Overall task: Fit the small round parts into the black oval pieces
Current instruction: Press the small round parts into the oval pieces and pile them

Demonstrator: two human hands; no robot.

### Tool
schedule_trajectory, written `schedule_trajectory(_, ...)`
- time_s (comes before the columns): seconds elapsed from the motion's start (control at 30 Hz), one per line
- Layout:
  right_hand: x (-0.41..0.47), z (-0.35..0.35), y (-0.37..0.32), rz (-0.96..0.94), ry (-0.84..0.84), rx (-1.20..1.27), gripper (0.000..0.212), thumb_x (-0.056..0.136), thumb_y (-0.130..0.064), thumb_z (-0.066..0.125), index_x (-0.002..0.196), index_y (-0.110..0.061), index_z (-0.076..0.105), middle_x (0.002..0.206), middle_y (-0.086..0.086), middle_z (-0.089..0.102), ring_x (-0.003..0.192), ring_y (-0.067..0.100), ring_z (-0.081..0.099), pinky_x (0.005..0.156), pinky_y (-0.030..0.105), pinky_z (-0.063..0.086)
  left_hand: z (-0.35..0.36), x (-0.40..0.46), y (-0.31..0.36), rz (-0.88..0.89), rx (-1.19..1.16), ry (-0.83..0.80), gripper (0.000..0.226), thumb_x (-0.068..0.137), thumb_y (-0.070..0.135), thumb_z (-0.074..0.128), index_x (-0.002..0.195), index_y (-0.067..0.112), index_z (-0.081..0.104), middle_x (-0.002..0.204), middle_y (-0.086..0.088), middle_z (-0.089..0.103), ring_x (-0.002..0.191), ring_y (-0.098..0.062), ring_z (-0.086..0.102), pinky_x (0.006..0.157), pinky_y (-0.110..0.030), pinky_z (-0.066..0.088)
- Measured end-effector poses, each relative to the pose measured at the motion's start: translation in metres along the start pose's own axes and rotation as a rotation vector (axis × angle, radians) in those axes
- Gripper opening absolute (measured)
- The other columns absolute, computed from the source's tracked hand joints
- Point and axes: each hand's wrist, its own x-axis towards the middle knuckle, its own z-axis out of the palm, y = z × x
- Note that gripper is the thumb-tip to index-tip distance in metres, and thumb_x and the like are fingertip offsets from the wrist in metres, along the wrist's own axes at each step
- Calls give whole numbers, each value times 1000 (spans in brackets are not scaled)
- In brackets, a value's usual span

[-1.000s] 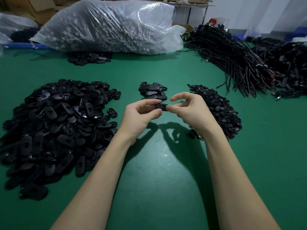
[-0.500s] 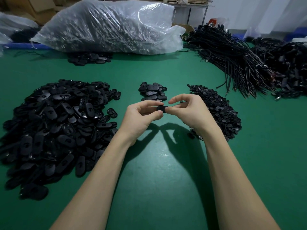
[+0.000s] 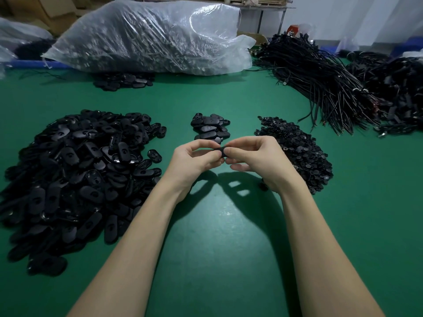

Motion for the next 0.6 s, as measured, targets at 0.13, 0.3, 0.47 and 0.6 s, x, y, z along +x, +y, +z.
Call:
schedule_trajectory(0.13,2,1,0,14,14,3,15,88,7,73,103,7,73,82,14,77,70,17,76,64,21,59,0,0,0,20,57,20,15,86,-5,71,90,10,72,85,-10,77,78,-20,74,81,-25,59)
schedule_trajectory(0.3,5,6,2,7,39,-57,10,86,5,76,94,2,73,79,14,77,68,18,76,63,24,60,-1,-2,1,43,137,34,13,86,-2,73,90,10,72,86,-8,77,81,-18,74,79,-23,58)
schedule_trajectory(0.47,7,8,9,-14,46,-127,8,87,2,77,87,-3,71,74,10,77,68,19,77,62,24,60,-1,-1,-1,46,253,39,12,87,1,74,93,11,72,83,-4,77,82,-18,72,83,-28,60)
schedule_trajectory(0.6,8,8,12,-21,29,-116,6,88,2,76,88,-3,72,75,11,78,73,21,78,66,25,62,-2,0,-3,52,303,37,13,89,3,73,91,16,74,84,0,77,83,-15,73,84,-28,60)
